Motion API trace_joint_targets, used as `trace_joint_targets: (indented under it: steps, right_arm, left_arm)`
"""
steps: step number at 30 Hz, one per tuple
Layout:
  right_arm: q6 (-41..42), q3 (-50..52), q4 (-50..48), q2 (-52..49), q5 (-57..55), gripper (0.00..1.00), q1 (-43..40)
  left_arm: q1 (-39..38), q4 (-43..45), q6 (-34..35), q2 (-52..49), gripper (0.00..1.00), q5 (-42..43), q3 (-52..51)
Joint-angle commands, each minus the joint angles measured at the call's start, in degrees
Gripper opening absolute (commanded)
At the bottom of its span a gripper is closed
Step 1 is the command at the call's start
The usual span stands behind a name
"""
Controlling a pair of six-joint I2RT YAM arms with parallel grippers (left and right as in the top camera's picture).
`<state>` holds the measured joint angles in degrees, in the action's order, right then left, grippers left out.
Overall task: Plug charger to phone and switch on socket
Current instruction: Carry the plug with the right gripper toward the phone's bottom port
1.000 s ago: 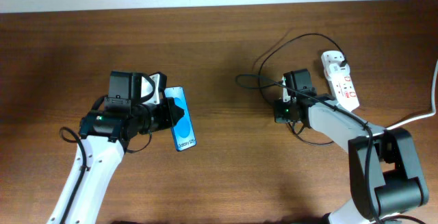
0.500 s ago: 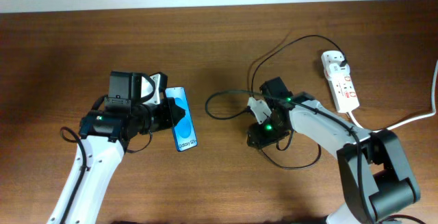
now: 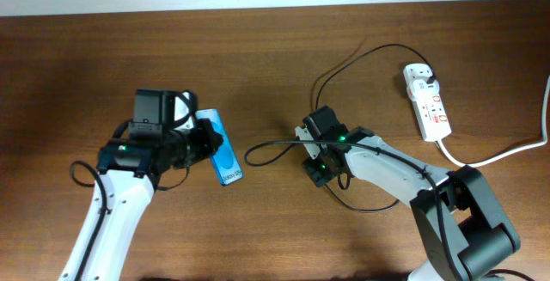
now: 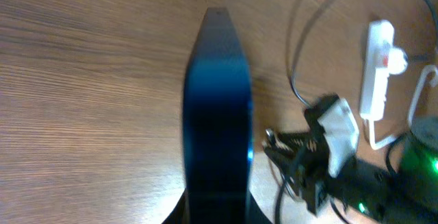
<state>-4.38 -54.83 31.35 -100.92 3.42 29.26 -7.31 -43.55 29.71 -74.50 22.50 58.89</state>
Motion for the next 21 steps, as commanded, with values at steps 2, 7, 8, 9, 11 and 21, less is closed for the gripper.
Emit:
trace_joint_targets:
  steps: [2,7,8,9,11,21]
  right_arm:
    - [0.5,2.2,-0.2,-0.8,-1.8,0.16,0.4]
    - [5.3,1.6,1.2,-0.2,0.5,0.04,0.3]
    - [5.3,0.0,3.0,1.4,5.6,0.04,0.3]
    - [5.3,-1.6,5.2,3.5,10.2,0.04,0.3]
    - [5.3,-2.8,8.5,10.9,17.6,0.04,0.3]
    - [1.4,-2.7,14.7,34.0,4.8,0.04,11.1]
  left_arm:
    - [5.8,-2.1,2.1,0.2,0.00,-2.4,0.2]
    - [5.8,-2.2,2.1,0.2,0.00,-2.4,0.2]
    - [5.8,-2.1,2.1,0.2,0.00,-2.4,0.2]
    - [5.8,-1.5,2.1,0.2,0.00,-2.4,0.2]
    - [5.8,1.4,2.0,0.2,0.00,-0.2,0.2]
    - [5.8,7.4,26.2,0.2,0.00,14.6,0.2]
